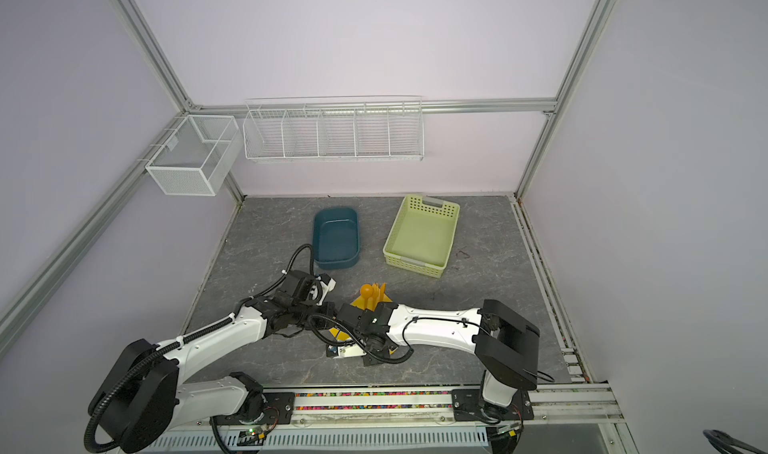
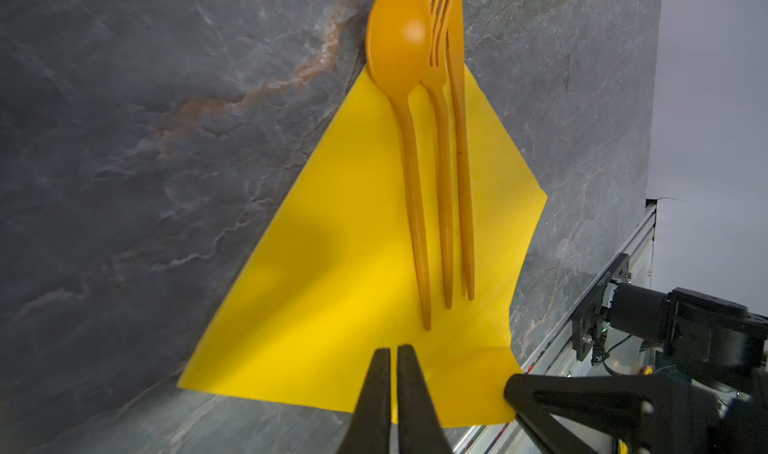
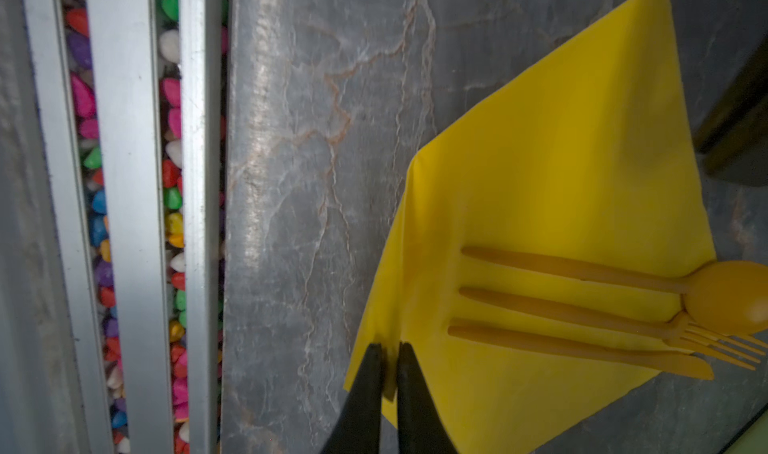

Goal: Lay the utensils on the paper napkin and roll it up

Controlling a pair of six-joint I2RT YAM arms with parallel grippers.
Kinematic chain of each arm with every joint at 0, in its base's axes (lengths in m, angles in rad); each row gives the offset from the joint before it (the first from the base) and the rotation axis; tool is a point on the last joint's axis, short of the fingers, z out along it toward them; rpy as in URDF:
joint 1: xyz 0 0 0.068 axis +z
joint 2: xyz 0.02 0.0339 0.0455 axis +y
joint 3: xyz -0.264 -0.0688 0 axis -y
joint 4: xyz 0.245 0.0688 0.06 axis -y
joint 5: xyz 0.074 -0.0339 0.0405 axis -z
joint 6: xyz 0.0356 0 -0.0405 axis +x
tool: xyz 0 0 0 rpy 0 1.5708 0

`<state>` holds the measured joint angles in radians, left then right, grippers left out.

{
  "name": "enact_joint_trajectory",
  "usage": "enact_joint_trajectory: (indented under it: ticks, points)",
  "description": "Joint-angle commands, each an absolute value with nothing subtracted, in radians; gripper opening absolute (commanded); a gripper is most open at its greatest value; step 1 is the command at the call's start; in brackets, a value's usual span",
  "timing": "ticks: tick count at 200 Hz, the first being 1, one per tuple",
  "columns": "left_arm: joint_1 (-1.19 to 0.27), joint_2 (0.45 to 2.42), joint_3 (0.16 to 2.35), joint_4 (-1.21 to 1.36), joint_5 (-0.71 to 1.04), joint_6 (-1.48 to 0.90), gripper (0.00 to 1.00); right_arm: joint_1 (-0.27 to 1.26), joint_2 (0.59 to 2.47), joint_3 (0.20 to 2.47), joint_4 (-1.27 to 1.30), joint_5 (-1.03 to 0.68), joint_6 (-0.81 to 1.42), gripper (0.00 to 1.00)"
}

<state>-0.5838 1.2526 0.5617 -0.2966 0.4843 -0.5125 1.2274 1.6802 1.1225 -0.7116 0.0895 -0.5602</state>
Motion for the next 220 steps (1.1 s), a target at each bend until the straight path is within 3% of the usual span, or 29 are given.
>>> enact_joint_trajectory:
  ticks: [1,60,220]
  points:
    - [-0.588,1.289,0.566,-0.282,0.510,-0.518,0.08,1.214,1.702,1.154,-0.741,0.078,-0.611,0.13]
    - [-0.588,1.387,0.558,-0.278,0.515,-0.509,0.05,1.193,1.732,1.182,-0.741,0.079,-0.632,0.13]
    - [-0.588,1.399,0.544,-0.299,0.500,-0.499,0.02,1.098,1.797,1.228,-0.699,0.048,-0.669,0.13]
